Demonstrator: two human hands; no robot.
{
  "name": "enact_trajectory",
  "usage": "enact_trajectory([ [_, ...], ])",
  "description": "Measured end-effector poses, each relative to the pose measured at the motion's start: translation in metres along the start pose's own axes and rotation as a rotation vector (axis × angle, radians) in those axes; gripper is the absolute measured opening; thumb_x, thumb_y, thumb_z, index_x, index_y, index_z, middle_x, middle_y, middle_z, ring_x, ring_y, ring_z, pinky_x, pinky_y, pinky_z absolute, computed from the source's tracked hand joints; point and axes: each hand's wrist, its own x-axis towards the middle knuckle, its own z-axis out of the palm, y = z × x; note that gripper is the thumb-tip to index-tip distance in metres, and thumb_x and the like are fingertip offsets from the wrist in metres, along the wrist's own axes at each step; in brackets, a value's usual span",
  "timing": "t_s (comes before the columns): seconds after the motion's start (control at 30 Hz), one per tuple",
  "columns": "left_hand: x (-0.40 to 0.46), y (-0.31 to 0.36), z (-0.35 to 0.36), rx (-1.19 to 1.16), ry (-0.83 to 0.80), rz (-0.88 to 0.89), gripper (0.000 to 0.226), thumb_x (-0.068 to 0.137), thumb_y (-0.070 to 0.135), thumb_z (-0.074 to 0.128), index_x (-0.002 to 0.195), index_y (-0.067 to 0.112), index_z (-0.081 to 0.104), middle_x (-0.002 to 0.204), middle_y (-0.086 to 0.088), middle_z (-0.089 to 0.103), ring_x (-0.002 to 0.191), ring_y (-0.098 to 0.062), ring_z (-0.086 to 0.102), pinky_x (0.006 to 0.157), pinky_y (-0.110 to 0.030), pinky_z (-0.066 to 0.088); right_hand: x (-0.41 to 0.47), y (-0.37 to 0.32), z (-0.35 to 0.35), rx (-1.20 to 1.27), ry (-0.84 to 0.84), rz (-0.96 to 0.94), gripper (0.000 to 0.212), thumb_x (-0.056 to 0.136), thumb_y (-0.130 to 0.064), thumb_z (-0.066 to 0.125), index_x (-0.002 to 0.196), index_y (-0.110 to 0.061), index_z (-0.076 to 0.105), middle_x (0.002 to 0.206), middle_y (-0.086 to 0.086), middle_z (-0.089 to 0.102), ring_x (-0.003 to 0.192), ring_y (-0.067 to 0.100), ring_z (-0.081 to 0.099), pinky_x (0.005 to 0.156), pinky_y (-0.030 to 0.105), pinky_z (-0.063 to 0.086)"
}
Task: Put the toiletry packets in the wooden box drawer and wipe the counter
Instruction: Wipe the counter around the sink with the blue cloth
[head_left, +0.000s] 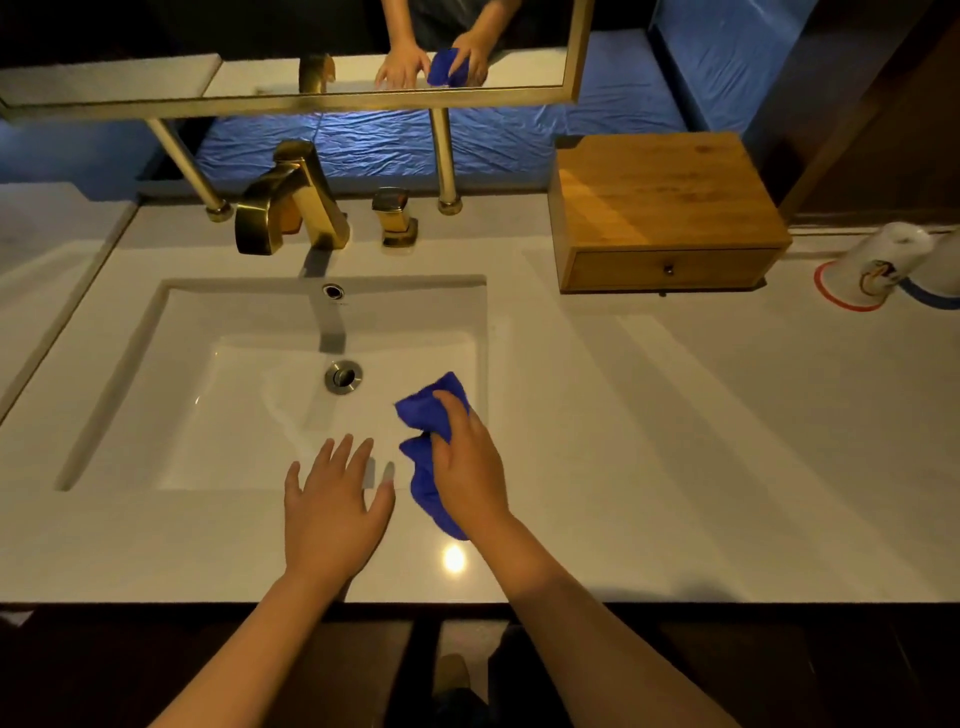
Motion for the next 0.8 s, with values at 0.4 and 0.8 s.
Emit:
enact_trajectory([
  [0.4, -0.001, 0.001, -0.005, 0.011, -0.015, 0.013, 0.073, 0.084, 0.061, 0.011, 0.144, 0.026, 0.034, 0.153, -0.001, 0.034, 0.144, -0.018, 0.024, 0.117, -0.046, 0.010, 0.027, 0.107, -0.165, -0.399, 0.226, 0.291, 0.056, 0.092, -0.042, 0.045, 0.143, -0.028, 0.027, 0.157, 0.014, 0.009, 0.145, 0.028, 0.005, 0.118, 0.040, 0.010],
  [0.8, 0.002, 0.000, -0.003, 0.034, -0.055, -0.019, 0.071, 0.083, 0.059, 0.013, 0.143, 0.027, 0.035, 0.152, 0.000, 0.036, 0.144, -0.016, 0.023, 0.117, -0.045, 0.009, 0.096, 0.128, -0.141, -0.824, 0.090, 0.208, 0.066, 0.084, -0.065, 0.036, 0.141, -0.030, 0.029, 0.155, 0.018, 0.015, 0.143, 0.036, 0.007, 0.115, 0.055, 0.009],
])
